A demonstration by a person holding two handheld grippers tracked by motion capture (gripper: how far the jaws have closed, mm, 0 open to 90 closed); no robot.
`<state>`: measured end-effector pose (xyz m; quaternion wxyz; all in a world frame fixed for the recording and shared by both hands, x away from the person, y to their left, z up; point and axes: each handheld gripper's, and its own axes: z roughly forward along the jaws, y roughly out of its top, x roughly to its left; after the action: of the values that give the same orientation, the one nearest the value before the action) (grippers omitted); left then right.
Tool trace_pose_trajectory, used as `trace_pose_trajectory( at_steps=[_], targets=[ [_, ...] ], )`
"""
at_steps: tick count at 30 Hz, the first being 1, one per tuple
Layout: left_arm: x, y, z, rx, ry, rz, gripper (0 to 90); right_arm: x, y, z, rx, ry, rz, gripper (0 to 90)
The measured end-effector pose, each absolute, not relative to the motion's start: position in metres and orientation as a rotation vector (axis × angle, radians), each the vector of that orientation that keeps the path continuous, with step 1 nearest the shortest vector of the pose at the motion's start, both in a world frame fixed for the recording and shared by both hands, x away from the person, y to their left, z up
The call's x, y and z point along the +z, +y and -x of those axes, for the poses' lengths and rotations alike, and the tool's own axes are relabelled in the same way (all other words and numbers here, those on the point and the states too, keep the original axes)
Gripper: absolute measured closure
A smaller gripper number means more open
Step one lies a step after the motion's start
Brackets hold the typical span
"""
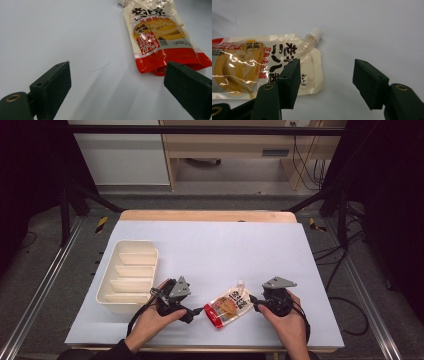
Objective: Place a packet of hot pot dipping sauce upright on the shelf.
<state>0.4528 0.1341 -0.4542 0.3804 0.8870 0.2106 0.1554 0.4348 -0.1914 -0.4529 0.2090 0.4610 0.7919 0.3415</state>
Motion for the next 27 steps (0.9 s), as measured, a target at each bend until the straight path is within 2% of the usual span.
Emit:
trace_pose_trajectory(
  at_steps=[16,27],
  targets=[
    [-0.453,0.144,-0.432,0.389,0.576,-2.242,6.2,-0.457,-0.187,-0.438,0.999,2.265,-1.329,47.0],
    [-0.454,0.144,-0.442,0.426,0.615,-2.213,7.0,-0.464,-0.175,-0.443,0.976,2.345,-1.313,42.2]
  ],
)
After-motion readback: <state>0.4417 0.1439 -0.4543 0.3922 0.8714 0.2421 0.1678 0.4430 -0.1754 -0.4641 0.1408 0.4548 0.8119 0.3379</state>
